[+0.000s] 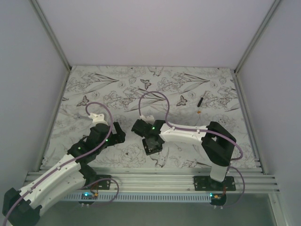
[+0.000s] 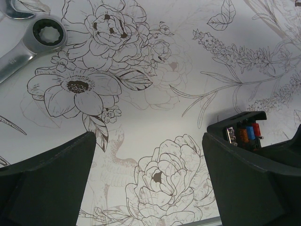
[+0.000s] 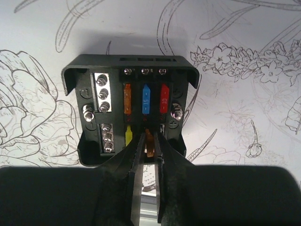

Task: Snap on the fuse box
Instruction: Install the fuse at the fuse box base.

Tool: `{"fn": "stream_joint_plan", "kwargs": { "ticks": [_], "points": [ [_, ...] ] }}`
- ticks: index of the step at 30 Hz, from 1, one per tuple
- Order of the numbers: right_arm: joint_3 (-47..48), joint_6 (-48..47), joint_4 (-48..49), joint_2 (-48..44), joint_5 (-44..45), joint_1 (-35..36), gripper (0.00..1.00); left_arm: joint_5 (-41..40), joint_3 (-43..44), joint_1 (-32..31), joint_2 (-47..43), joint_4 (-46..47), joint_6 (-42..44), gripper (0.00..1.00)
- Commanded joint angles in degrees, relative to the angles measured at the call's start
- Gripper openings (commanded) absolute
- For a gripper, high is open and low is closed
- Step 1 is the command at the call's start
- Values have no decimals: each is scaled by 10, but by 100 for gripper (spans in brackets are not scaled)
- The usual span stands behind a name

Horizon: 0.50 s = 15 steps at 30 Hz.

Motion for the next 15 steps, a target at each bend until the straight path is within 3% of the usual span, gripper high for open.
{"fn": "stream_joint_plan", "kwargs": {
  "ticks": [1, 15],
  "points": [
    [-13, 19, -3, -3, 2, -2, 20, -12, 6, 4, -4, -12, -3, 100],
    [-27, 18, 32, -45, -9, -2, 25, -12, 6, 4, -5, -12, -3, 100]
  ]
}}
